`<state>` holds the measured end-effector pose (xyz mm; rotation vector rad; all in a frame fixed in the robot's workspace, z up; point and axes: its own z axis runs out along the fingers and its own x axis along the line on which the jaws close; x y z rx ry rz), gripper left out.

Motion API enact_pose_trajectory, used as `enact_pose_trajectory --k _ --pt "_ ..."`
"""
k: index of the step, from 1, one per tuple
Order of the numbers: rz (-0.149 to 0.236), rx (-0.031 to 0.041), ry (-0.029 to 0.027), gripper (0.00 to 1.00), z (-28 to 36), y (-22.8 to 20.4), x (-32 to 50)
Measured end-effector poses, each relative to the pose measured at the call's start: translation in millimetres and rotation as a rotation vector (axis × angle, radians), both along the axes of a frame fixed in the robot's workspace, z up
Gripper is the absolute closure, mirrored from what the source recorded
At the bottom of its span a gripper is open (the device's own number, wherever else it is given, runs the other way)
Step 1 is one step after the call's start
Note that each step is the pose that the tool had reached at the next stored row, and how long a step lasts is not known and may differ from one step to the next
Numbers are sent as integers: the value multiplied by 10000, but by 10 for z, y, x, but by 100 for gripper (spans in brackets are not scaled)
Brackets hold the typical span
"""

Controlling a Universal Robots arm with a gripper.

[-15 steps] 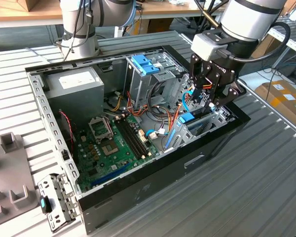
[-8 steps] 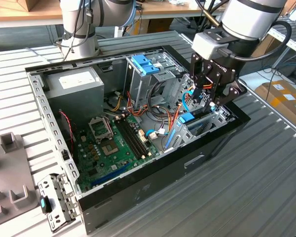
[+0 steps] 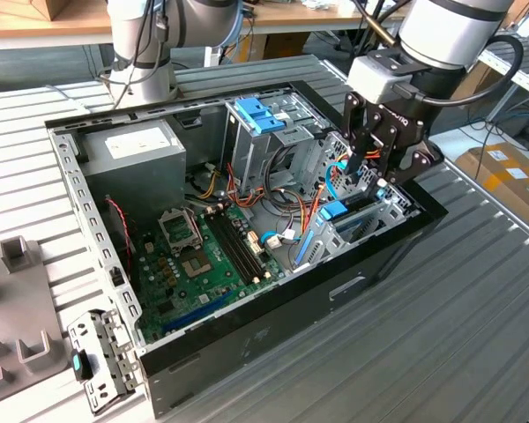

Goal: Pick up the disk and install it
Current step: 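Insert the first disk wire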

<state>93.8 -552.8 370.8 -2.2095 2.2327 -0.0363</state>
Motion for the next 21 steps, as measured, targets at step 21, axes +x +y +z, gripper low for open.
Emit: enact_pose_trajectory --k 21 --pt "57 -52 0 52 -108 125 182"
